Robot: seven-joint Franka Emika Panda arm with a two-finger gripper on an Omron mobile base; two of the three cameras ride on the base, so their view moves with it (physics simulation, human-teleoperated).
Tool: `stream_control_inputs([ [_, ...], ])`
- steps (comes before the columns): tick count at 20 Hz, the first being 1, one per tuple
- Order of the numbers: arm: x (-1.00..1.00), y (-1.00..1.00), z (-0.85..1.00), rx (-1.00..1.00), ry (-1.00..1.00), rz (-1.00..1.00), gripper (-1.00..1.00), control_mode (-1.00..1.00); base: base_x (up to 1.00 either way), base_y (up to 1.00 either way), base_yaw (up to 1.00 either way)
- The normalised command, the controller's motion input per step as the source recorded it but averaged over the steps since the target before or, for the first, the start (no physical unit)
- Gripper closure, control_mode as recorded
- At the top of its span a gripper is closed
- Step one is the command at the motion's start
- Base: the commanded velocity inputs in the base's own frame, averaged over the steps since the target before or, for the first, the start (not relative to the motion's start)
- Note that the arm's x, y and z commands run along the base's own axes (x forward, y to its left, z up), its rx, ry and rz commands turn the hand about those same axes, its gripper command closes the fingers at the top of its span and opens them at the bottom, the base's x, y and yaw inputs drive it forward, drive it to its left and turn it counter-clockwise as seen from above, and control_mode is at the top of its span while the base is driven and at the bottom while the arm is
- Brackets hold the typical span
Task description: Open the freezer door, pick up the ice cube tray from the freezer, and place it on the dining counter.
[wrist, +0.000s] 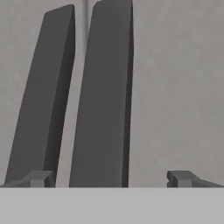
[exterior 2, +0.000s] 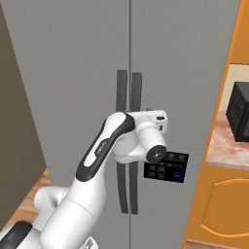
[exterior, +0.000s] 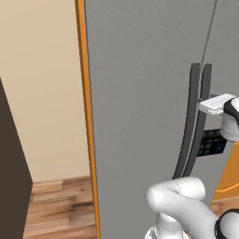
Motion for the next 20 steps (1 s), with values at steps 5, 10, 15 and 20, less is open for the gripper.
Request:
stream_control_inputs([
  [5,0.28,0.08,0.00,0.00,0.00,0.00,-1.00,-1.00,0.00,0.00,0.00],
  [10,0.21,0.13,0.00,0.00,0.00,0.00,-1.00,-1.00,0.00,0.00,0.00],
  [15,0.00,0.01,0.00,0.00,0.00,0.00,-1.00,-1.00,0.00,0.00,0.00],
  [20,0.01,0.00,0.00,0.00,0.00,0.00,-1.00,-1.00,0.00,0.00,0.00],
])
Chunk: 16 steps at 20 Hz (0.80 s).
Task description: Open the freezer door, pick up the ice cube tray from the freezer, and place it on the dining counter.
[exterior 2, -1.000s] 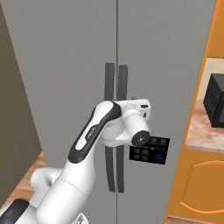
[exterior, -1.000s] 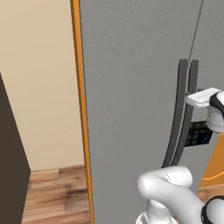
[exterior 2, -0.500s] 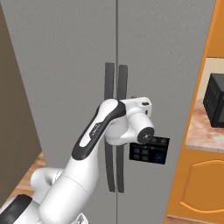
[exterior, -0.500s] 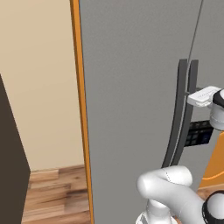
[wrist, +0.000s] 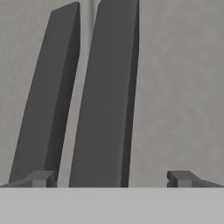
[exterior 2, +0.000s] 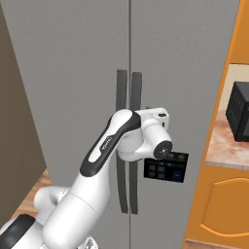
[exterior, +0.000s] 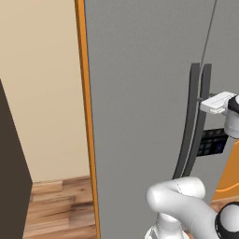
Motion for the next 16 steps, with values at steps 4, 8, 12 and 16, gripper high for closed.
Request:
stream_control_inputs([
  [4,0.02,0.00,0.00,0.00,0.00,0.00,-1.00,-1.00,0.00,0.00,0.00],
  [8,0.00,0.00,0.00,0.00,0.00,0.00,1.00,-1.00,0.00,0.00,0.00],
  [12,0.00,0.00,0.00,0.00,0.00,0.00,1.00,-1.00,0.00,0.00,0.00],
  [16,0.00,0.00,0.00,0.00,0.00,0.00,1.00,-1.00,0.00,0.00,0.00],
])
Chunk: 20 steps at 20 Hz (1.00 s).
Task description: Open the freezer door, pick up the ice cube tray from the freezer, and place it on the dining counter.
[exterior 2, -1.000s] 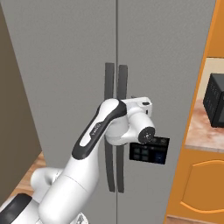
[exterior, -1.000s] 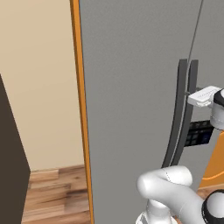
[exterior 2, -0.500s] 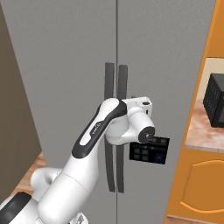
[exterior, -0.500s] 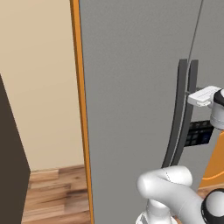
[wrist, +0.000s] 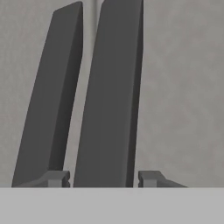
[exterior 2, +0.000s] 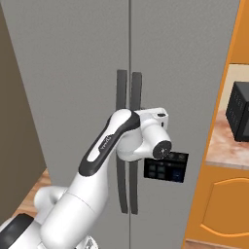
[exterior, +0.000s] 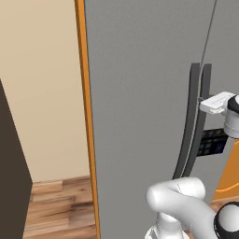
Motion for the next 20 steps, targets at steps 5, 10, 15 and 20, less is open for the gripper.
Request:
stream_control_inputs([
  [5,0.00,0.00,0.00,0.00,0.00,0.00,1.00,-1.00,0.00,0.00,0.00],
  [10,-0.09,-0.11,0.00,0.00,0.00,0.00,1.00,-1.00,0.00,0.00,0.00],
  [15,-0.45,-0.28,0.00,0.00,0.00,0.00,1.00,-1.00,0.00,0.00,0.00],
  [20,-0.63,-0.33,0.00,0.00,0.00,0.00,1.00,-1.00,0.00,0.00,0.00],
])
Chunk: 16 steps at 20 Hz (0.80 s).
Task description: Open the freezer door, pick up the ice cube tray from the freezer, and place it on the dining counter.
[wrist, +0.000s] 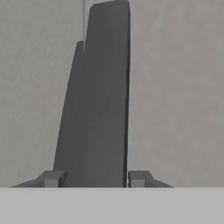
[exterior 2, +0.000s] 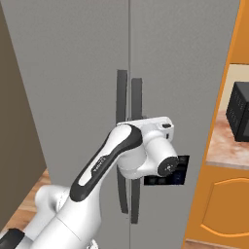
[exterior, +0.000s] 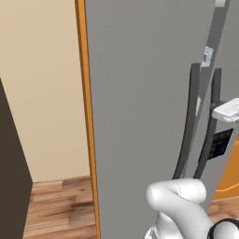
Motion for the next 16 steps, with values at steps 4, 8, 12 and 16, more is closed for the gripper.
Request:
stream_control_inputs([
  [4,-0.61,-0.33,0.00,0.00,0.00,0.00,1.00,-1.00,0.00,0.00,0.00],
  [8,-0.58,-0.32,0.00,0.00,0.00,0.00,1.00,-1.00,0.00,0.00,0.00],
  [12,-0.50,-0.27,0.00,0.00,0.00,0.00,1.00,-1.00,0.00,0.00,0.00],
  [16,-0.24,-0.23,0.00,0.00,0.00,0.00,1.00,-1.00,0.00,0.00,0.00],
])
